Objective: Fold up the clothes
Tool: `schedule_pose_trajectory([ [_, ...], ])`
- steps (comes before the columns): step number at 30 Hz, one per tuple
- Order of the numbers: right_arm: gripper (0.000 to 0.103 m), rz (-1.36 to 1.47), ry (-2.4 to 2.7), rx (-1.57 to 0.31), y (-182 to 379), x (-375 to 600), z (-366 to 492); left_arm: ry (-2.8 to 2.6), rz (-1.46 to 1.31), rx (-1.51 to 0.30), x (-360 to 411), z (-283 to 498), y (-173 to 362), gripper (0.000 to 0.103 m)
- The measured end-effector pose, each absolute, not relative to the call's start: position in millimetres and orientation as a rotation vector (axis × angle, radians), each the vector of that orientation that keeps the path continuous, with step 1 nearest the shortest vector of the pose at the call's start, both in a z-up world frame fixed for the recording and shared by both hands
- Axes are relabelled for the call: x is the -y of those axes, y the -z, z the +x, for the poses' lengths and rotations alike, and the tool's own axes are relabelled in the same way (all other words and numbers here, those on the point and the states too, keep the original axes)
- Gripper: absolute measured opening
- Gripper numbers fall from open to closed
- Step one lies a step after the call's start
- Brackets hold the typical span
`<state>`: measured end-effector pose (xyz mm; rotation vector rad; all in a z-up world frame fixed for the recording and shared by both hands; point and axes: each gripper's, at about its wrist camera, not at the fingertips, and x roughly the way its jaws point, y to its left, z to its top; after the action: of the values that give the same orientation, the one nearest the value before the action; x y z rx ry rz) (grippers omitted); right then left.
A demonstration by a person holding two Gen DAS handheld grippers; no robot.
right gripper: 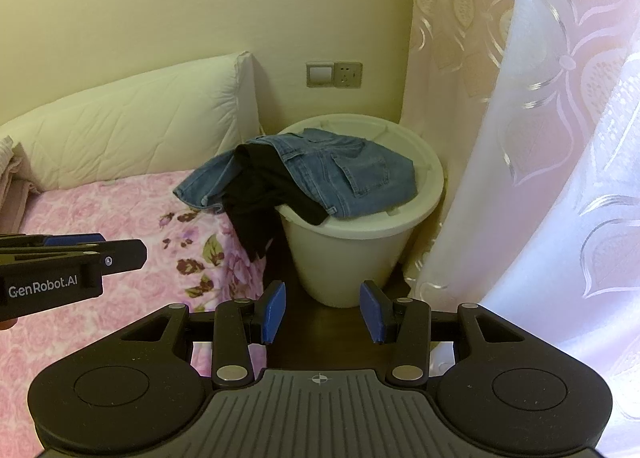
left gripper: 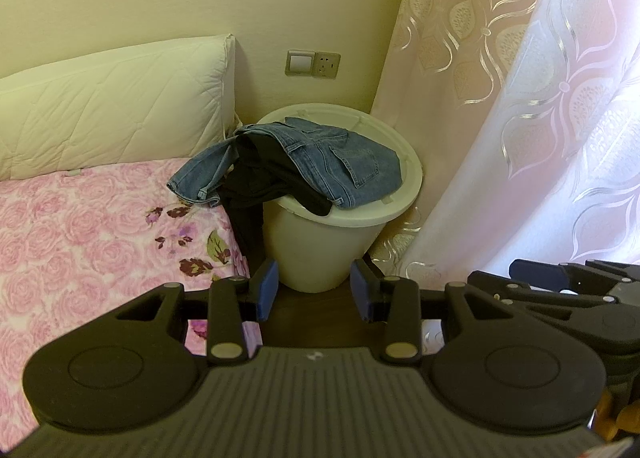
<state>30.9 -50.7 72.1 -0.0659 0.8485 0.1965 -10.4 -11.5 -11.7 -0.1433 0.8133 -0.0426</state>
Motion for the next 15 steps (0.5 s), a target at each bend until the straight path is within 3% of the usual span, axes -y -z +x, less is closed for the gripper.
schedule_pose_trajectory([
  [15, 0.045, -0.106, -0.196, -0.841, -74.4, 37.4, 37.0, 0.038, -0.178, -0.820, -10.6, -1.0, 10.3, 0.036],
])
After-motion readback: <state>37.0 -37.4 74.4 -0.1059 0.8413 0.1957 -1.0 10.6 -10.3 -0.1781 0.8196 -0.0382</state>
